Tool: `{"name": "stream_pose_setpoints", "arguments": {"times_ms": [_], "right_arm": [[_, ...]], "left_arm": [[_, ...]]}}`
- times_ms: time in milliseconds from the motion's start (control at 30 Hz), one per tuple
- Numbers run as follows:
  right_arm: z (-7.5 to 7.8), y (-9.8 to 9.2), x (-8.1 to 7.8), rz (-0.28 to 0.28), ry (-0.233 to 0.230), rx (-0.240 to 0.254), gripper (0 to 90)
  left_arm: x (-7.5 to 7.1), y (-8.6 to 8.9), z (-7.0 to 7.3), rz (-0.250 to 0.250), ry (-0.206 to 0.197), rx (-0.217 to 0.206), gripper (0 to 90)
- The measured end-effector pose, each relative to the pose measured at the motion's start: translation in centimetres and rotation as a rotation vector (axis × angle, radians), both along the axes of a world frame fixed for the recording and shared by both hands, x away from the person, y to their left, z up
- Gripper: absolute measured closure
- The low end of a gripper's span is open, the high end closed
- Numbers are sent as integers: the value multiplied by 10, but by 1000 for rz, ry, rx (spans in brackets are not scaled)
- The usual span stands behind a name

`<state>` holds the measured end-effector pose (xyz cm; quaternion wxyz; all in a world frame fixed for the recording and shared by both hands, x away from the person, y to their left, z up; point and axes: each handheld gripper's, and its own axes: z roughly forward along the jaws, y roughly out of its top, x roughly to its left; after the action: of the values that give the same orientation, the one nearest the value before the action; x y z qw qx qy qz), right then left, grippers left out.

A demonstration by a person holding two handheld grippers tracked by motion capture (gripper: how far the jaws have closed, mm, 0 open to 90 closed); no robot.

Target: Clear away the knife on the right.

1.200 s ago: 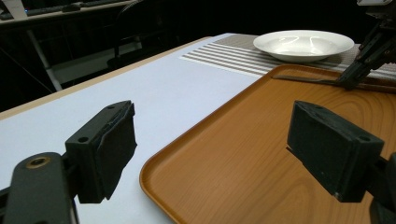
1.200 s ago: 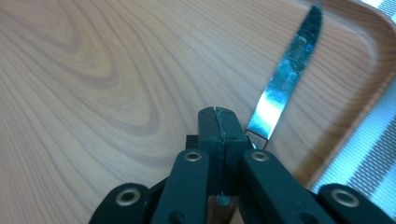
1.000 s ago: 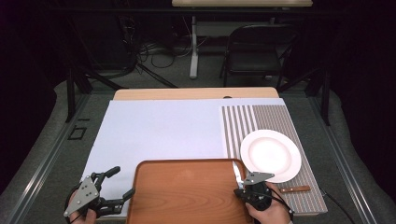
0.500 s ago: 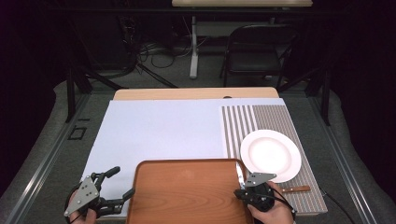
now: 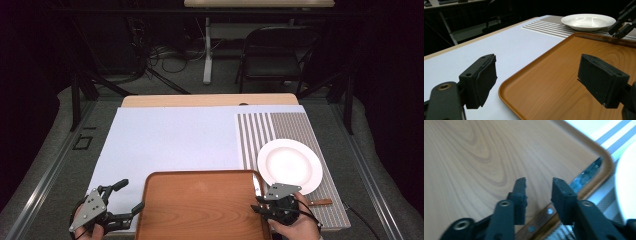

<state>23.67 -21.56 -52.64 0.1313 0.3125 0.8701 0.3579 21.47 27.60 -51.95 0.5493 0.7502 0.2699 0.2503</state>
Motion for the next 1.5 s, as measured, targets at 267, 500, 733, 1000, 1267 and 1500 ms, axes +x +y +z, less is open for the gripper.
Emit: {"name": "stream_pose_setpoints", "arguments": {"times_ms": [267, 500, 733, 1000, 1267, 1500], "right_arm": [[3, -12, 3, 22, -49, -22, 557], [9, -26, 1, -9, -127, 18, 502], [12, -46, 3, -79, -72, -4, 397], [18, -68, 4, -126, -85, -17, 134], [21, -85, 4, -107, -52, 23, 73], [29, -91, 8, -113, -60, 33, 42]], "left_arm": [[1, 0, -1, 3, 7, -4, 152], [0, 0, -1, 4, 10, -9, 152], [0, 1, -1, 6, 11, -10, 152], [1, 0, -1, 7, 10, -6, 152], [1, 0, -1, 14, 11, -4, 152], [0, 0, -1, 11, 10, -5, 152]]}}
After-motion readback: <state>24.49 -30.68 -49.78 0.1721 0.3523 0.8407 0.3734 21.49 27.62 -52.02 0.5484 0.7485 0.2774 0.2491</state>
